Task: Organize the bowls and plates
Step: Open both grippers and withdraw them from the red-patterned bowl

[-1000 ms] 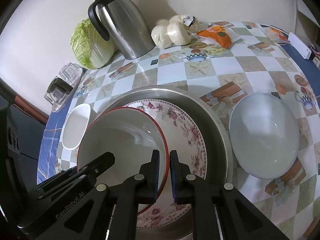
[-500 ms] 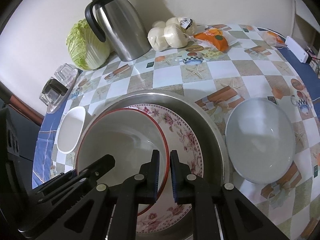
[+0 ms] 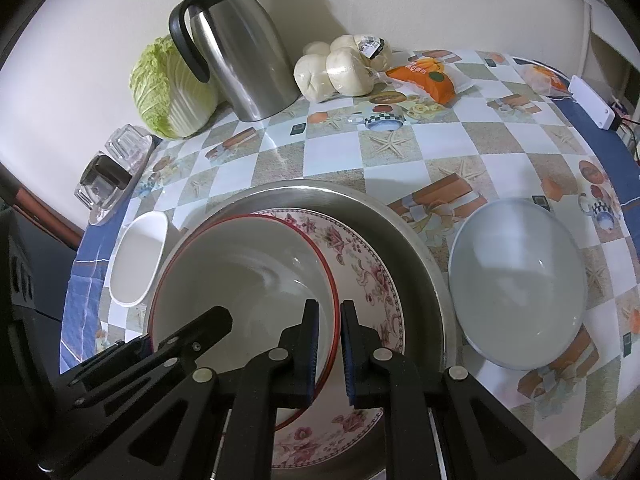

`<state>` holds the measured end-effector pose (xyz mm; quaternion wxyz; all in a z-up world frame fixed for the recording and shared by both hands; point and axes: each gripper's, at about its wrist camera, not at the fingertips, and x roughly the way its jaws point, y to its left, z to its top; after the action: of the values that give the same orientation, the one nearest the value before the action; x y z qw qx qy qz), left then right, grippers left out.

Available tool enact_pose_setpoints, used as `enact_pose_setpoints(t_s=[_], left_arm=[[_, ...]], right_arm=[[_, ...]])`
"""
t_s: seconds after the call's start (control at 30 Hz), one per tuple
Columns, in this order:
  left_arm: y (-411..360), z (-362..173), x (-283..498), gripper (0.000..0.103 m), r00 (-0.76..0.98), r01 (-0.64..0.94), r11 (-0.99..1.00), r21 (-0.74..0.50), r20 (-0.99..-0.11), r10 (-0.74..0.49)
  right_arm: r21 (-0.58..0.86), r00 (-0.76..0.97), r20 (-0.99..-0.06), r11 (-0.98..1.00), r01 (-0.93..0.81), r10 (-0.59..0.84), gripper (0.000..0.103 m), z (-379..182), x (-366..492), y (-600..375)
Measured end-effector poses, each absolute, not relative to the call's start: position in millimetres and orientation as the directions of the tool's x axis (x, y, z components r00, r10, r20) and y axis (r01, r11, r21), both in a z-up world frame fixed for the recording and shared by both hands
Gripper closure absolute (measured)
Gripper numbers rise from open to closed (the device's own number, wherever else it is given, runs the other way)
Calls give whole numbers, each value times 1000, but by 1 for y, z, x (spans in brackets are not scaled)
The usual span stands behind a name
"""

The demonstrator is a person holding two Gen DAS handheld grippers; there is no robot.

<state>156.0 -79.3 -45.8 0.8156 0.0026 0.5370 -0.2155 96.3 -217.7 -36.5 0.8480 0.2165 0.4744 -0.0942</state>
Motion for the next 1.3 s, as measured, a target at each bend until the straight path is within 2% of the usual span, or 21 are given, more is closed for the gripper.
enact_pose_setpoints(t_s=[0.07,0.3,0.37,0.5,0.57,0.6,0.63,0.67,0.8,0.87,0.93,1.03,1.13,1.3], left_arm=[[-78,-44,156,69,337,357,906,-227,-873,-351],[-72,-32,155,62,382,367,906,-212,-853,-355],[-69,-26,155,54,400,367,906,-210,-844,-357],[-66,-16,154,53,432,369,909,-195,-830,-353],[-65,-12,153,45,447,364,912,-187,-824,-347],[-63,-10,153,41,455,362,913,-187,-820,-348],[-62,-8,153,37,460,359,914,-188,-816,-349],[-60,-5,153,37,466,357,915,-190,-812,-351],[-57,2,152,37,494,349,922,-170,-802,-335],[-54,6,152,37,508,347,924,-163,-795,-331],[-52,9,152,35,519,344,925,-158,-789,-328],[-49,12,153,26,540,332,933,-141,-782,-311],[-44,13,155,26,549,323,935,-144,-777,-309],[-36,11,161,26,557,302,943,-143,-776,-296]], right_arm=[[273,537,-843,889,367,38,90,-34,95,-219],[264,560,-829,889,374,10,90,-22,91,-221],[262,567,-824,888,377,3,90,-18,90,-221],[264,577,-817,887,378,-3,90,-13,89,-222],[262,578,-816,886,382,-8,88,-11,88,-222],[260,579,-815,886,383,-11,85,-11,88,-222],[258,580,-815,886,385,-15,77,-10,88,-222],[253,580,-815,886,387,-20,69,-10,87,-222],[243,582,-813,887,393,-35,52,-9,87,-222],[241,585,-810,888,392,-38,40,-8,88,-221],[238,589,-807,890,389,-41,35,-8,88,-220],[230,593,-803,891,392,-53,28,-7,88,-220],[229,596,-801,889,396,-59,19,-8,87,-220],[208,596,-799,892,400,-81,9,-9,88,-218]])
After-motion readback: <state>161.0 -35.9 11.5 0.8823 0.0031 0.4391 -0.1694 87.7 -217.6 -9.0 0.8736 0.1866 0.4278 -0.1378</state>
